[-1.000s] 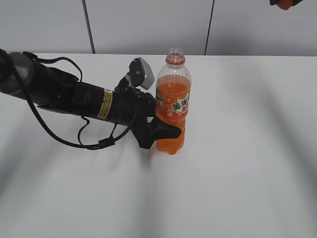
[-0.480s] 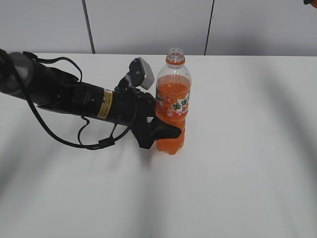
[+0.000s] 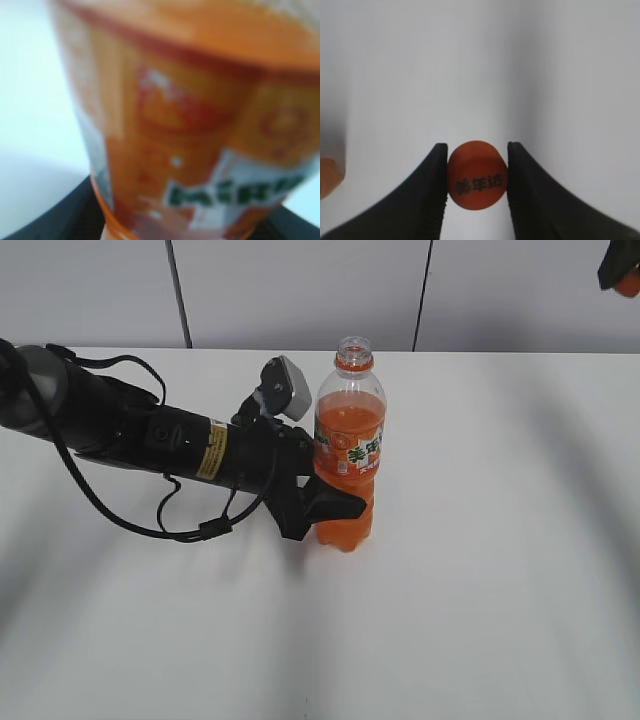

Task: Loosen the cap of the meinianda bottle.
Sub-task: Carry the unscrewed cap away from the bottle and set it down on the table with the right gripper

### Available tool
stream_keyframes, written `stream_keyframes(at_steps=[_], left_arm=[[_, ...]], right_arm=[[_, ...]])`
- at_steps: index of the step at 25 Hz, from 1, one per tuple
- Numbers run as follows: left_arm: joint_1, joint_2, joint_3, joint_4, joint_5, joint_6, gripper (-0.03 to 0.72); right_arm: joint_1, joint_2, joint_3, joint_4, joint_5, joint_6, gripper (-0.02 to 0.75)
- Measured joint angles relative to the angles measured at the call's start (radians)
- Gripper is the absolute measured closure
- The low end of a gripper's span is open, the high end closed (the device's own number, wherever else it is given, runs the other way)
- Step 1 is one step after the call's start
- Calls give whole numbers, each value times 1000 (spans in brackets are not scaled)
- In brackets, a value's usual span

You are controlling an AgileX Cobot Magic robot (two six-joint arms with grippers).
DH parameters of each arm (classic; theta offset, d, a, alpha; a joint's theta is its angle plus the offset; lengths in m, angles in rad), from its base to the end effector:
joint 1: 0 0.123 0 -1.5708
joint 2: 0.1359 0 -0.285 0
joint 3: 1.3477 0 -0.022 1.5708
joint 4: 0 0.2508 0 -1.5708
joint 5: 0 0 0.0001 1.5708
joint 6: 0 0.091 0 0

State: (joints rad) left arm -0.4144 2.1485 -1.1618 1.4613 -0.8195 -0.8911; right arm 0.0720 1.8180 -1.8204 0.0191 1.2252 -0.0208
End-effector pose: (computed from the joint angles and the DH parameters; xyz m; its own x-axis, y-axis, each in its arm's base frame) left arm 0.3433 -0.2232 0.1116 -0.1887 0.4561 -0.8697 0.9700 0.2249 -0.0925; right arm 0.3915 0.0299 0.3491 -0.9032 -0.0795 -0.4218 -0.0924 0.9957 0.0102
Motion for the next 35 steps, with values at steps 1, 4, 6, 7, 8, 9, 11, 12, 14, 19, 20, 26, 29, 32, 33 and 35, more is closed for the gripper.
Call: stream_keyframes(at_steps=[1,4,6,7,8,9,11,12,14,19,20,26,29,32,33,35], left_arm=[[0,0,0,0,0,0,273],[0,0,0,0,0,0,273],[0,0,0,0,0,0,273],[0,0,0,0,0,0,273],[0,0,0,0,0,0,273],[0,0,0,0,0,0,273],[0,0,0,0,0,0,273],[0,0,0,0,0,0,273],[0,0,0,0,0,0,273],[0,0,0,0,0,0,273],[0,0,0,0,0,0,273],[0,0,0,0,0,0,273],[0,0,0,0,0,0,273],[0,0,0,0,0,0,273],[0,0,0,0,0,0,273],[0,0,0,0,0,0,273]], right_arm=[[0,8,18,0,0,-4,466],[0,16,84,0,-21,-9,466],[0,16,128,0,-62,-9,466],[0,16,152,0,-84,-9,466],[0,16,179,0,-101,-9,466],[0,16,205,1,-123,-9,466],[0,16,256,1,-167,-10,466],[0,16,284,1,-194,-10,466],[0,16,339,1,-251,-10,466],[0,18,491,2,-391,-10,466],[0,18,525,3,-424,-10,466],[0,19,708,9,-624,-11,466],[0,20,785,13,-720,-11,466],[0,20,853,15,-823,-11,466],[0,20,874,15,-858,-11,466],[0,20,908,15,-922,-11,466]])
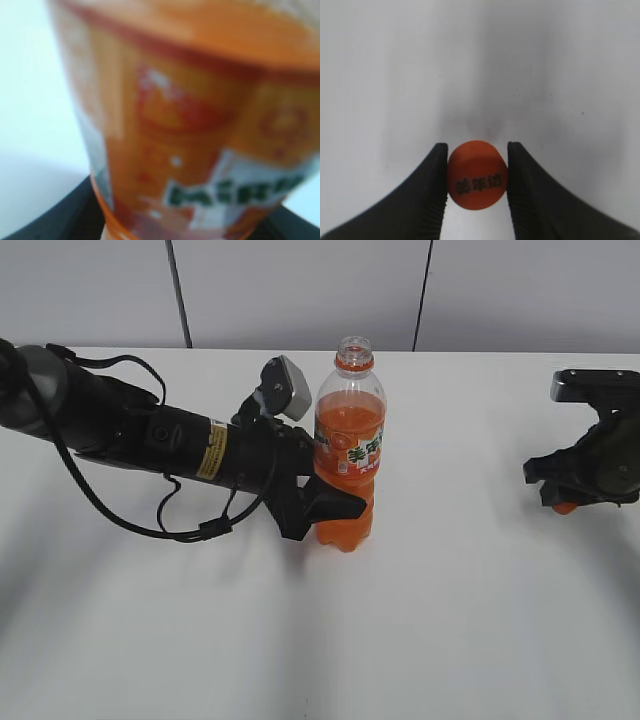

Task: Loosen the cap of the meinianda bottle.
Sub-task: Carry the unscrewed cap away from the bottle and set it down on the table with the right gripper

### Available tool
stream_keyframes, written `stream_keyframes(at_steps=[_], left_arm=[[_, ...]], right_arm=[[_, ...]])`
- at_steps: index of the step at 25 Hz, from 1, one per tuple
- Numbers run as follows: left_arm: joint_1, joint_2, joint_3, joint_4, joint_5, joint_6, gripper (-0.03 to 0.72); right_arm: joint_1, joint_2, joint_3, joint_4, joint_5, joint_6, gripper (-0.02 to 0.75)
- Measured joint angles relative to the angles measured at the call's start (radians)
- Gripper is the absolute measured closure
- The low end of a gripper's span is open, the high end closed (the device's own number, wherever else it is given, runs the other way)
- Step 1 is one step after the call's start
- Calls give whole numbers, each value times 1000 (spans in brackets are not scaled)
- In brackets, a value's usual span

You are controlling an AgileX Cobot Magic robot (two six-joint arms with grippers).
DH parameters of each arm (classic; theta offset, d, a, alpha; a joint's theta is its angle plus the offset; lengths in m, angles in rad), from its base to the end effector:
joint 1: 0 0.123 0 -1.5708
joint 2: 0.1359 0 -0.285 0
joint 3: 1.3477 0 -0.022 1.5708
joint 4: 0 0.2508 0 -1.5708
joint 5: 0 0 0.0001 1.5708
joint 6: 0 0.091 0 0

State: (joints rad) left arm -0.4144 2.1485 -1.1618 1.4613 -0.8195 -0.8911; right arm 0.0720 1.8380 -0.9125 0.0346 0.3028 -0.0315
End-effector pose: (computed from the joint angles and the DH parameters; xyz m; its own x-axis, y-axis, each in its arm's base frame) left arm 0.3433 -0.2232 0.1116 -0.1887 0.4561 -0.8697 0.9700 0.2249 -0.0925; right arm 0.3328 0.0249 0.1306 -0.9068 -0.0639 -0.4167 -0.0748 0.9971 0.0100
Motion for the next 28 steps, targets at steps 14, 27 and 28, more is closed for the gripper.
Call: stream_keyframes(at_steps=[14,27,28], left_arm=[[0,0,0,0,0,0,273],[0,0,0,0,0,0,274],[0,0,0,0,0,0,274]], right_arm=[[0,35,70,2,-167,-1,466],[0,63,71,4,-169,-1,460],[0,63,71,4,-169,-2,448]])
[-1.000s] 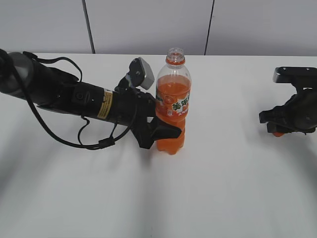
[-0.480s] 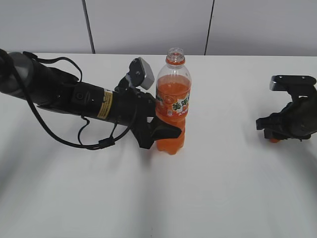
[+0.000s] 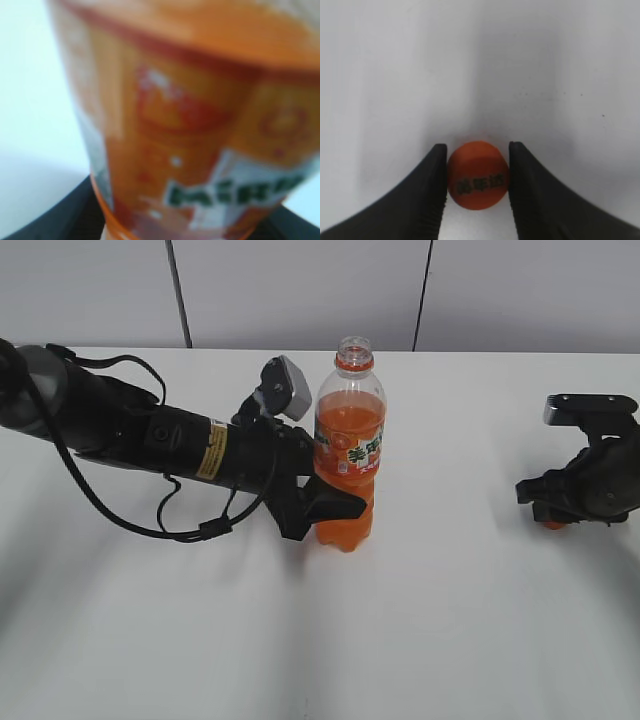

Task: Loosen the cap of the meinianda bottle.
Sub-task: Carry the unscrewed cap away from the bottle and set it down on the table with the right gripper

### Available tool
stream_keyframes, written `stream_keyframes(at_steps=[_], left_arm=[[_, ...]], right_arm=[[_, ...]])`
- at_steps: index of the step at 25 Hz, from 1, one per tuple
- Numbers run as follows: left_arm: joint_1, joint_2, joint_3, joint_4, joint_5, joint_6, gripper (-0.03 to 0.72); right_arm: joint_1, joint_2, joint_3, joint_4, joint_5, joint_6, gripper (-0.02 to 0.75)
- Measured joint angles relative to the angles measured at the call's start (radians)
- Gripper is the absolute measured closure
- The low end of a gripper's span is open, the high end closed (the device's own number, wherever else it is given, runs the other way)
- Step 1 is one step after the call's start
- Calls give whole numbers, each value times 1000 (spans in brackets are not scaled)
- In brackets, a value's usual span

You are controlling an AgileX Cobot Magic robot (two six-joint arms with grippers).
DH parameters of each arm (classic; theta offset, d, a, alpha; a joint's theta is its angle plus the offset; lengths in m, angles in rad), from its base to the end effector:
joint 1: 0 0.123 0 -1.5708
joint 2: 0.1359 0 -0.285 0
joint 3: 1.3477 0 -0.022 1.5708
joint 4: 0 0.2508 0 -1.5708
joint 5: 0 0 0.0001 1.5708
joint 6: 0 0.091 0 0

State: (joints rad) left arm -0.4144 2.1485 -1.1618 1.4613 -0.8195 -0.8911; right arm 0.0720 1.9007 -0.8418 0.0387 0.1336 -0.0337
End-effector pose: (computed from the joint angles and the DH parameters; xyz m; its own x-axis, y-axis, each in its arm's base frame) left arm 0.3433 -0.2232 0.1116 -0.1887 0.4561 -0.8697 0.9700 0.2249 -0.0925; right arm 0.3275 0.0241 0.1016 -0.8916 -0.0596 -0.4489 -0.0701 0.9975 0.0067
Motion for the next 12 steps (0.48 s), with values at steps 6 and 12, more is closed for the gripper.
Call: stream_keyframes(at_steps=[6,12], left_arm=[[0,0,0,0,0,0,274],[0,0,0,0,0,0,274]], right_arm=[[0,0,0,0,0,0,279],[0,0,0,0,6,1,224]])
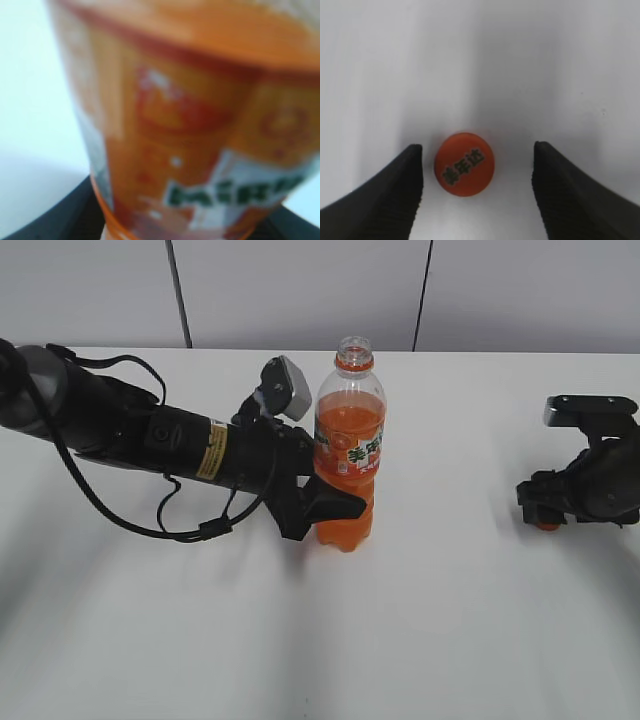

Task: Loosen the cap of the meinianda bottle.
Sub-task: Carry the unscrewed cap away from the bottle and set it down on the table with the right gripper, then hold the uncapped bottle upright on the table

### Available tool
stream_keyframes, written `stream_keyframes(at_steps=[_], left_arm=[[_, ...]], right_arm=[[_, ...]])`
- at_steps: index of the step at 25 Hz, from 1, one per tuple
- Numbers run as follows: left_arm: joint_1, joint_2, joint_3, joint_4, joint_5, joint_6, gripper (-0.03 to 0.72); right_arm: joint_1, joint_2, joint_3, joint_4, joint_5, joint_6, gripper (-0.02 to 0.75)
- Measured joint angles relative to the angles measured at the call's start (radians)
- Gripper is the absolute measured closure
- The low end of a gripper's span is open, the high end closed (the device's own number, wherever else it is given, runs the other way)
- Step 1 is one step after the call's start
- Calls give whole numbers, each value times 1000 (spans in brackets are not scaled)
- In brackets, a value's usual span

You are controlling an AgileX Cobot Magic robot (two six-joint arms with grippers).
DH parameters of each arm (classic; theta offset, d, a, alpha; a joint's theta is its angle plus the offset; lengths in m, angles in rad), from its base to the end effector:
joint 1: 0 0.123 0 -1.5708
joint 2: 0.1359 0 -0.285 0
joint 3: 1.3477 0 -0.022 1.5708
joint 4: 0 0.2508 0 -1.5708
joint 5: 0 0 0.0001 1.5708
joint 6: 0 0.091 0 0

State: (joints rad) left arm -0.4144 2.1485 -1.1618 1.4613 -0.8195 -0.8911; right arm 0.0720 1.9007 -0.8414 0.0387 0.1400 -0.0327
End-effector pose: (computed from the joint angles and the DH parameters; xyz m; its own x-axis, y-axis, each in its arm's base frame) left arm 0.3433 -0.2232 0.1116 -0.1887 0.4561 -0.8697 0.9700 0.2249 -0.0925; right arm 0.3268 0.0241 0.1012 -0.8947 -0.0589 -0.4428 -0.0693 0.9976 0.0073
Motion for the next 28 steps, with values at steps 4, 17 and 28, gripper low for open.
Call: stream_keyframes(at_steps=[4,17,28], left_arm=[[0,0,0,0,0,0,274],[0,0,0,0,0,0,274],[0,0,0,0,0,0,274]], right_arm=[[0,-5,0,0,22,-1,223],[0,-178,-1,-13,155,-2,223],[0,-190,-230,-19,621,-2,223]])
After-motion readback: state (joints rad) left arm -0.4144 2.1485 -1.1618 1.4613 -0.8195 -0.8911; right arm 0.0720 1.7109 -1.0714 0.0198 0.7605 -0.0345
